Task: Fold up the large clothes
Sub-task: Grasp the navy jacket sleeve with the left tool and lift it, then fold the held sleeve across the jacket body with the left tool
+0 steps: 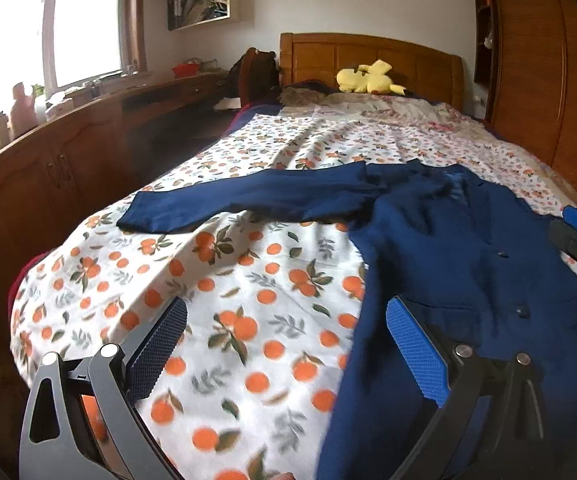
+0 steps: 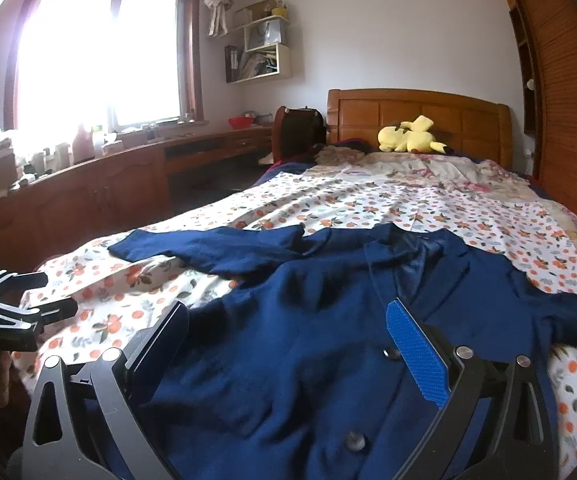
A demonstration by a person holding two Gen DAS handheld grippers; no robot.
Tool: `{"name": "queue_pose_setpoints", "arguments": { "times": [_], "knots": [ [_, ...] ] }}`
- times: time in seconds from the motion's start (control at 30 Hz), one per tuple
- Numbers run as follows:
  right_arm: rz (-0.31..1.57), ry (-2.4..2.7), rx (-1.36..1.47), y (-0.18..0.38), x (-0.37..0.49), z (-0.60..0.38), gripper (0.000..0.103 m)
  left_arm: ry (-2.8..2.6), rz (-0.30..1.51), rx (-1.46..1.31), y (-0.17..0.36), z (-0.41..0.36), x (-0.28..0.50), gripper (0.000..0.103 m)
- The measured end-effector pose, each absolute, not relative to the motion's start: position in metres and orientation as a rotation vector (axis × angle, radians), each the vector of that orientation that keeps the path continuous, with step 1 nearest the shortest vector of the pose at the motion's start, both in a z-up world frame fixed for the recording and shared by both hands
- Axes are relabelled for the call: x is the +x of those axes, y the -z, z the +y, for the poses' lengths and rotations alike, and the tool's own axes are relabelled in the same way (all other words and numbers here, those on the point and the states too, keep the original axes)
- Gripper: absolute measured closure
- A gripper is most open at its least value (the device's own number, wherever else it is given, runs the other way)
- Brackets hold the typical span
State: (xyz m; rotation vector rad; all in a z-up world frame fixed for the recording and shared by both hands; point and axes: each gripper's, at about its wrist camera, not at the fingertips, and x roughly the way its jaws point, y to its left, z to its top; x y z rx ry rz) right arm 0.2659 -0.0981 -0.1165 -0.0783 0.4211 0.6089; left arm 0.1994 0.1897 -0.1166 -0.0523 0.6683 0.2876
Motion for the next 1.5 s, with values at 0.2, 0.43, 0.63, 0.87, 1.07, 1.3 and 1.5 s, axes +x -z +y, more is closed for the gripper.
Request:
{"name": "queue_pose_setpoints", "arguments": {
  "times": [0.2,0.43,0.63,0.87,1.07,1.3,1.5],
  "knots": [
    [0.462,-0.589,-0.112,0.147,0.292,-0.081,0.007,-0.251,0.693,-0.087,0.124,0.22,0.234,0.002],
    [0.528,-0.589,-0.098,0.17,0.309,-0.086,0.007,-0.224,0.695,-0.156,0.126,0.255,0.29,0.003],
    [0.546,-0.6,-0.08,0.175,0.314,-0.088,0.007,-0.229,0.707,-0.219,0.13,0.279,0.344,0.015],
    [0.556,-0.606,-0.064,0.176,0.316,-0.091,0.007,-0.277,0.784,-0.374,0.156,0.319,0.401,0.034],
    [0.556,-0.607,-0.061,0.176,0.316,-0.091,0.007,-0.345,0.854,-0.504,0.186,0.353,0.43,0.048],
    [0.558,-0.611,-0.045,0.176,0.315,-0.093,0.007,-0.393,0.87,-0.565,0.199,0.375,0.444,0.066],
    [0.556,-0.605,-0.052,0.173,0.315,-0.095,0.007,-0.417,0.837,-0.553,0.183,0.378,0.451,0.1]
  ]
}}
